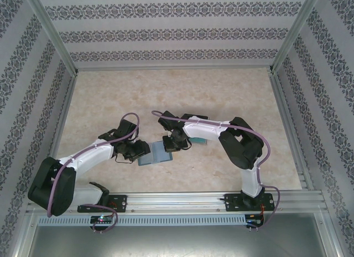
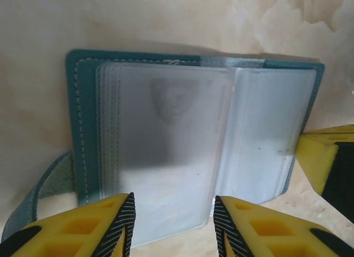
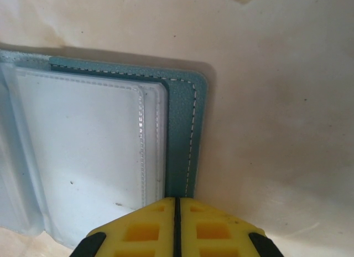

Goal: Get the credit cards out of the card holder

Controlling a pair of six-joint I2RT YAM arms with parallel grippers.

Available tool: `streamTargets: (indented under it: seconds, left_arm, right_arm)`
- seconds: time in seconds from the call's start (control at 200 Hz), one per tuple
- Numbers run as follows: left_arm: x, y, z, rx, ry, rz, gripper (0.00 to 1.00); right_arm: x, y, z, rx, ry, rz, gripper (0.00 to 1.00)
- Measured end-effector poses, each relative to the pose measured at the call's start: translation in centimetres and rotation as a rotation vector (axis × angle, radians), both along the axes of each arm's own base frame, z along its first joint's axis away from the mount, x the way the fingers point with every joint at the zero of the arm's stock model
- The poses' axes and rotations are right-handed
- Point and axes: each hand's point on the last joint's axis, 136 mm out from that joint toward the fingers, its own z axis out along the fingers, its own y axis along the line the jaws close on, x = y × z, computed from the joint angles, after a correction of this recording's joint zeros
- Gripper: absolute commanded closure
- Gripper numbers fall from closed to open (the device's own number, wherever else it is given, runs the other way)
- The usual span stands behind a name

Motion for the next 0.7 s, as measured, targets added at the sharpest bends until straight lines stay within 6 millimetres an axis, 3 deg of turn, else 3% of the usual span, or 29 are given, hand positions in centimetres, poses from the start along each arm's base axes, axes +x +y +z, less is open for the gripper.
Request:
streamTargets:
  seconds: [0.699]
  left_arm:
    - [-0.1, 0.3, -1.2, 0.036, 0.028, 0.002, 0.56]
  right_arm:
    - [-0.1, 0.1, -0.1, 0.003, 0.005, -0.002, 0.98]
